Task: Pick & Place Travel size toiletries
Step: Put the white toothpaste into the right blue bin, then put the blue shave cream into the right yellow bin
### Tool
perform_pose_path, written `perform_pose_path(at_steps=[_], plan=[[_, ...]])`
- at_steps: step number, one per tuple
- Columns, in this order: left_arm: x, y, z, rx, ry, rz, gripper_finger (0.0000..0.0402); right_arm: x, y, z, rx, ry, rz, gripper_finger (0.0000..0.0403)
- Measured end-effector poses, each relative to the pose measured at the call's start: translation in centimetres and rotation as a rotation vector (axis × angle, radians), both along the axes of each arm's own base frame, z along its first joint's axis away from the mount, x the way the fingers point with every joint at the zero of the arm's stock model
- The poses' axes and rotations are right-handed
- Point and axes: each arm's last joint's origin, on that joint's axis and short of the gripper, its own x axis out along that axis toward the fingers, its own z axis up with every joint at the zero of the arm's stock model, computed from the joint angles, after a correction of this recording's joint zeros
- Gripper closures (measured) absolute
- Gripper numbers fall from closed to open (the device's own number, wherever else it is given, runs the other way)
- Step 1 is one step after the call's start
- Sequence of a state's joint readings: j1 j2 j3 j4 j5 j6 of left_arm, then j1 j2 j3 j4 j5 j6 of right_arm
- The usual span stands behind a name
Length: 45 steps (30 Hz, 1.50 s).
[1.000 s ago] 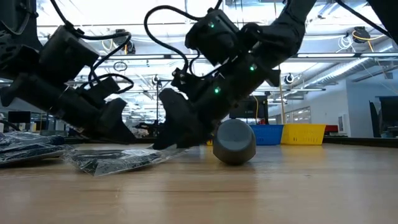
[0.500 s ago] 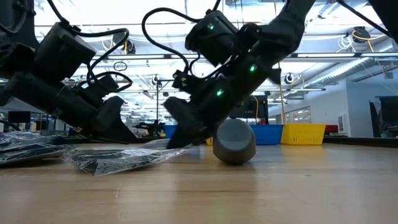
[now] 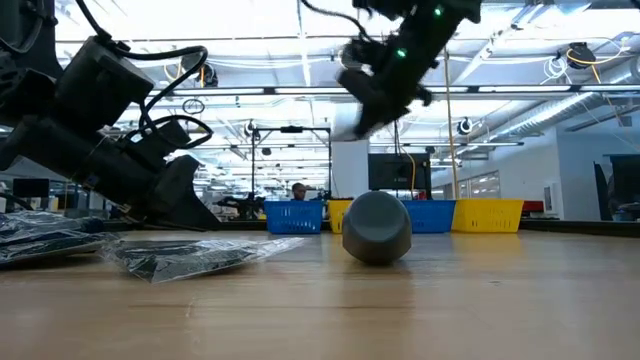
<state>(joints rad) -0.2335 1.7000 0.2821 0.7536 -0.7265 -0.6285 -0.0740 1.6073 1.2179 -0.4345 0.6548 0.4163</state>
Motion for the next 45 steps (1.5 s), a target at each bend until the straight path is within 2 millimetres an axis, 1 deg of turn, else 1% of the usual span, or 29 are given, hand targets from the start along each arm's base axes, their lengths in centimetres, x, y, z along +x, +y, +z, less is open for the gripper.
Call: perform_pose_path(at_steps=[2,5,9,12,14,17,22,28,33,40,43,45], plan=[[0.0,0.0,0.0,0.0,0.0,0.001,0.0275,-1.2,-2.5,0.2,0.023,0.031,-0.094,0.0344],[0.0,0.0,0.0,0.006,0.001,0.005,0.0275,-2.8,-6.2,-0.2,0.109,0.051,-0.221,0.034],[0.0,0.1,0.0,0.009,0.002,0.006,0.0275,-3.9,-10.5,-2.0,0.211,0.082,-0.339,0.0332],[0.0,0.1,0.0,0.009,0.002,0.008,0.0275,-4.4,-13.0,-3.4,0.266,0.074,-0.41,0.0335],[0.0,0.1,0.0,0.012,0.004,0.006,0.0275,-4.9,-14.1,-4.3,0.319,0.077,-0.454,0.0339],[0.0,0.1,0.0,0.015,0.006,0.004,0.0275,-5.1,-15.5,-5.8,0.357,0.074,-0.506,0.0341],[0.0,0.1,0.0,0.014,0.006,0.004,0.0275,-4.8,-16.7,-7.8,0.414,0.056,-0.53,0.0333],[0.0,0.1,0.0,0.01,0.004,0.006,0.0275,-4.5,-17.1,-8.6,0.42,0.027,-0.556,0.0331],[0.0,0.1,0.0,0.005,0.003,0.003,0.0275,-4.4,-17.1,-8.5,0.413,0.017,-0.554,0.0316],[0.0,-0.1,0.0,0.003,0.003,-0.007,0.0275,-4.4,-17.1,-8.5,0.403,0.036,-0.531,0.0253],[0.0,-0.2,0.0,-0.001,0.001,-0.013,0.0275,-4.5,-16.9,-7.5,0.384,0.03,-0.497,0.0227],[0.0,-0.3,0.0,-0.003,-0.003,-0.015,0.0275,-4.4,-16.2,-6.0,0.353,-0.004,-0.465,0.0216]])
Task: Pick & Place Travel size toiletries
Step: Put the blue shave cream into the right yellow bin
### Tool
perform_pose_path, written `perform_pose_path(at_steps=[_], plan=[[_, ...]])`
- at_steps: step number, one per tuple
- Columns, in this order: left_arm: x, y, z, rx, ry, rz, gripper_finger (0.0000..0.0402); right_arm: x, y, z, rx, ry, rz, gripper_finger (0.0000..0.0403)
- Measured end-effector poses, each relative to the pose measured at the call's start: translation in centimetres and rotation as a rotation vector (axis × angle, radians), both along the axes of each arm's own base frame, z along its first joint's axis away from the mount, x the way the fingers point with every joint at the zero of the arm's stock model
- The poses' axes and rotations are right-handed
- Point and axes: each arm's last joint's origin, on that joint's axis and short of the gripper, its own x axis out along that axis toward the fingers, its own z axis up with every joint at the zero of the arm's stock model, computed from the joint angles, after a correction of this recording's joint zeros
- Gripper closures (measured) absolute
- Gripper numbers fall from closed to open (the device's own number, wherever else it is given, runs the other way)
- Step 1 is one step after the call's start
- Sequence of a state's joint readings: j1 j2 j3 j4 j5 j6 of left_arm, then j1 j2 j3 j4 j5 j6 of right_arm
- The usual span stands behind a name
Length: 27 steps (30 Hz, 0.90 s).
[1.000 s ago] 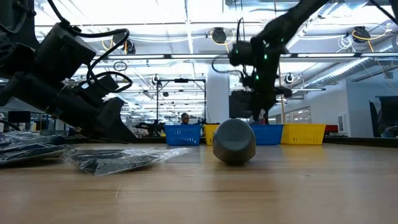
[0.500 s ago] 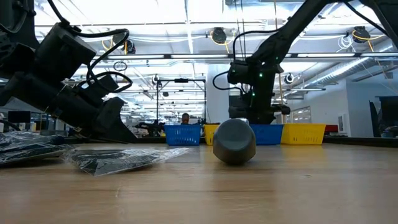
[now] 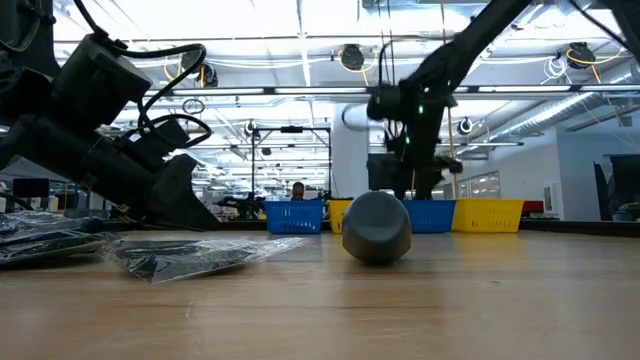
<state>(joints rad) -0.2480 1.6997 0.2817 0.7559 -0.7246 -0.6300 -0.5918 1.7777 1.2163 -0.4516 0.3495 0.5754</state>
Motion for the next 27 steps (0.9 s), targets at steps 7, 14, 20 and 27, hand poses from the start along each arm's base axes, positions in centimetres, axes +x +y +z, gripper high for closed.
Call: perform_pose_path(at_steps=[7,14,20,27], plan=[[0.0,-0.1,0.1,0.0,-0.006,-0.005,0.0275,1.4,7.2,6.0,-0.187,-0.078,0.177,0.022],[0.0,-0.1,0.1,-0.002,-0.007,-0.005,0.0275,1.9,17.5,6.1,-0.183,-0.225,0.533,0.0235],[0.1,-0.1,0.1,-0.004,-0.013,-0.004,0.0275,2.1,22.3,4.7,-0.159,-0.598,0.789,0.0238],[0.2,-0.1,0.3,0.009,-0.028,-0.008,0.0275,1.8,26.2,3.4,0.043,-0.671,0.807,0.0207]])
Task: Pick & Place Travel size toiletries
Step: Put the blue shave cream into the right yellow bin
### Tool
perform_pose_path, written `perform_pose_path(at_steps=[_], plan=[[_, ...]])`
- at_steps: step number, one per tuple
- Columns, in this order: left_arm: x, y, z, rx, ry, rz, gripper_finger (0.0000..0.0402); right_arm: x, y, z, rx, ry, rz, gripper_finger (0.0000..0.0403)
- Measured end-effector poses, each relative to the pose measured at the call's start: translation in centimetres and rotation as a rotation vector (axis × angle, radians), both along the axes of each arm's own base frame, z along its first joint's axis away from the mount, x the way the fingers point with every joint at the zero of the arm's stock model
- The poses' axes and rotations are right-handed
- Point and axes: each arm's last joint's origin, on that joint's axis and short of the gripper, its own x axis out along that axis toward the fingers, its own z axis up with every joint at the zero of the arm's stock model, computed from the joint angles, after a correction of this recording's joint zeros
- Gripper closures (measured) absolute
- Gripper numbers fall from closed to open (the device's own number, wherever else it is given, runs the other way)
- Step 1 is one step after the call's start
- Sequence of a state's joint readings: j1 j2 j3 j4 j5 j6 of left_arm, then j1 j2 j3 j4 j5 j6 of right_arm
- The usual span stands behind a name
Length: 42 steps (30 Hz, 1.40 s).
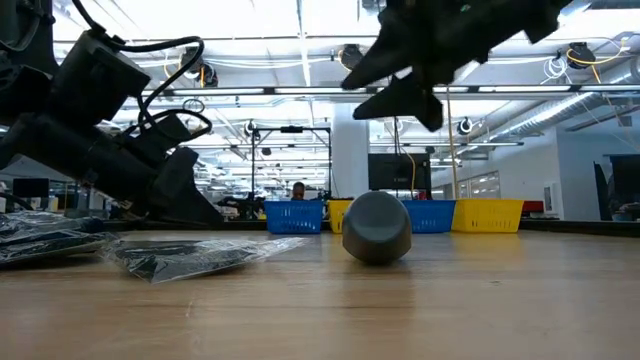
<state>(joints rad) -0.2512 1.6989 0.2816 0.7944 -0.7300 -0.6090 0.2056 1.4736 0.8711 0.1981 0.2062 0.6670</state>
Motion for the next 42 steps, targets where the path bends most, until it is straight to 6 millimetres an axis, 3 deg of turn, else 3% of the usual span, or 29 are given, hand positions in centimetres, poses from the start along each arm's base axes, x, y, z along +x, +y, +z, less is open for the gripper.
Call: perform_pose_path(at_steps=[9,13,19,26,29,34,42], plan=[[0.1,0.2,0.1,0.014,-0.002,0.001,0.0275,0.0,3.7,-2.4,0.131,0.099,0.053,0.0073],[0.1,0.2,0.1,0.015,-0.006,-0.002,0.0275,0.6,5.4,-4.1,0.075,0.157,0.112,0.0041],[0.2,0.2,0.2,0.013,-0.007,-0.005,0.0275,1.4,8.5,-5.0,-0.099,0.179,0.269,0.0044],[0.2,0.1,0.1,0.01,-0.006,-0.013,0.0275,0.0,11.0,-5.0,-0.151,0.193,0.219,0.0061],[0.2,-0.3,0.2,0.031,0.027,-0.101,0.0275,-0.7,11.9,-5.1,-0.197,0.183,0.193,0.0061],[-0.4,-1.1,2.5,0.03,0.022,-0.183,0.0275,-1.1,11.8,-5.5,-0.265,0.188,0.161,0.0062],[-4.4,-2.5,6.9,-0.189,0.305,-0.142,0.0275,-1.7,8.8,-7.9,-0.329,0.225,0.024,0.0062]])
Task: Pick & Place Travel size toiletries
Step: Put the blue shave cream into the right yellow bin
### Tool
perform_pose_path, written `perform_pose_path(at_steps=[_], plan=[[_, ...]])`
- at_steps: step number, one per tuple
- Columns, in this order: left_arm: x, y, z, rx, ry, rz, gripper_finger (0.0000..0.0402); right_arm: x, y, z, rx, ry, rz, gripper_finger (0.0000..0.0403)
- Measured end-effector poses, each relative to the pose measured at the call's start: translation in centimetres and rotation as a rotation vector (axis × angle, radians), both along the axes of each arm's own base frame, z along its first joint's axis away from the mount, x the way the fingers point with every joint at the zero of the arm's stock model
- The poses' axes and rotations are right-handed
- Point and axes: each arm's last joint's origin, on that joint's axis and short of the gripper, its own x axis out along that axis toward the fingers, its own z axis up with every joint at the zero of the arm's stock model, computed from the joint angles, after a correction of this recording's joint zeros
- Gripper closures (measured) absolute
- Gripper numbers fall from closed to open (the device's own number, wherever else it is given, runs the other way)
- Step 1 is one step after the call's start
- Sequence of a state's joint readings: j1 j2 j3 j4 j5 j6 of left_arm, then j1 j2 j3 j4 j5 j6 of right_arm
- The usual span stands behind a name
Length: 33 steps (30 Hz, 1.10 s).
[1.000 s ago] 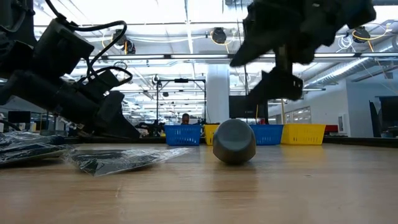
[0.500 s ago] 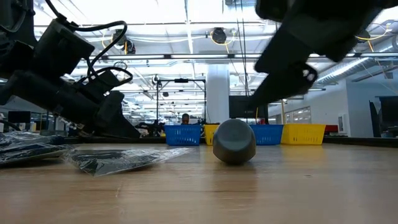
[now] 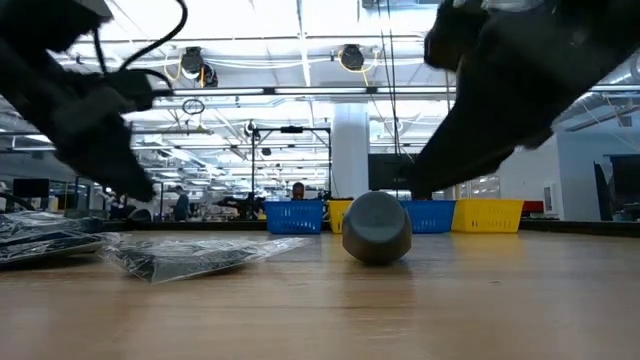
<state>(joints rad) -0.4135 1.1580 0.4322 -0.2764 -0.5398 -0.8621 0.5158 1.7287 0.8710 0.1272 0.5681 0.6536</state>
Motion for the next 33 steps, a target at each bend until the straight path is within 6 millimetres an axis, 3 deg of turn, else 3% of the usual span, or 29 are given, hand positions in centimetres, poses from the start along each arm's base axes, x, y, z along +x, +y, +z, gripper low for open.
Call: perform_pose_path(at_steps=[3,6,12,19,22,26,33], plan=[[-1.5,-0.4,1.8,-0.076,0.099,0.079,0.0275,-0.3,-1.1,-0.7,-0.025,-0.076,-0.076,0.0062],[-2.5,-0.6,2.0,-0.121,0.141,0.14,0.0275,-0.4,-2.0,-1.1,-0.007,-0.176,-0.084,0.0062],[-3.9,0.0,-0.6,-0.181,0.209,0.258,0.026,-1.2,-3.7,-1.4,-0.015,-0.333,-0.072,0.0062],[-4.7,1.0,-2.7,-0.245,0.208,0.349,0.0168,-1.8,-4.5,-1.5,-0.056,-0.386,-0.056,0.0062],[-4.4,1.0,-3.0,-0.247,0.171,0.315,0.0152,-1.8,-4.5,-1.5,-0.071,-0.382,-0.047,0.0062],[-4.0,1.2,-2.9,-0.239,0.15,0.299,0.0174,-1.8,-4.5,-1.6,-0.087,-0.372,-0.06,0.0062],[-3.1,1.8,-2.7,-0.215,0.112,0.248,0.0274,-1.9,-5.0,-2.1,-0.087,-0.339,-0.119,0.0062]])
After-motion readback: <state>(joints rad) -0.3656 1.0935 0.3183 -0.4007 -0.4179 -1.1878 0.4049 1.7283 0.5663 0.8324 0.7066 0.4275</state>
